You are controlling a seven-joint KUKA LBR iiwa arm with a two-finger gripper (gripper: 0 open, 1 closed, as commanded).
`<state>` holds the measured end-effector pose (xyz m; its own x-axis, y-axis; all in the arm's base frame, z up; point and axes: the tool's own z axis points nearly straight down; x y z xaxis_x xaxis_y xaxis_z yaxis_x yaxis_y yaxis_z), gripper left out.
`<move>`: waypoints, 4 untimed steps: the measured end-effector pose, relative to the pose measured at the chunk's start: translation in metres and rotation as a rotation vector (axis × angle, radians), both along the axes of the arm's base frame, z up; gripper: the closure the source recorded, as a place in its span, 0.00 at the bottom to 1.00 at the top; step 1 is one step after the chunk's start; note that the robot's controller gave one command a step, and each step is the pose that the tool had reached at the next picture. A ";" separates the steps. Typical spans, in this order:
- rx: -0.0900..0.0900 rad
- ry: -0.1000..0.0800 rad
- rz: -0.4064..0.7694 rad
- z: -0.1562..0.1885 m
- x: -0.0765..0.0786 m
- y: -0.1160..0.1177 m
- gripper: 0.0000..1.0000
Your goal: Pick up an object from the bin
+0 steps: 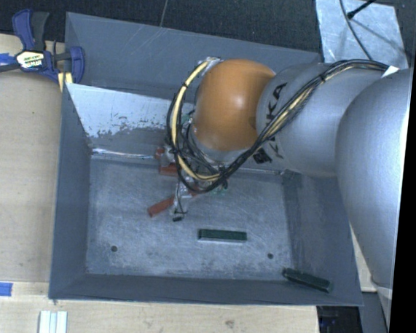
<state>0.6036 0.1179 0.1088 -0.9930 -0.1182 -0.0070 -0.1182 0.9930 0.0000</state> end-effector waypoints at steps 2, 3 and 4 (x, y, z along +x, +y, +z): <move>-0.001 0.005 0.025 -0.009 0.003 -0.029 0.00; 0.003 -0.016 0.059 -0.032 0.008 -0.023 0.00; 0.002 0.000 0.025 -0.036 -0.002 -0.026 1.00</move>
Offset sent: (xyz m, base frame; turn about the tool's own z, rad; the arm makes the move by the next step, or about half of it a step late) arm 0.0023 -0.0278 -0.0088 -0.0274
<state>0.6014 0.0922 0.0725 -0.9897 -0.1428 -0.0073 -0.1429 0.9897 0.0020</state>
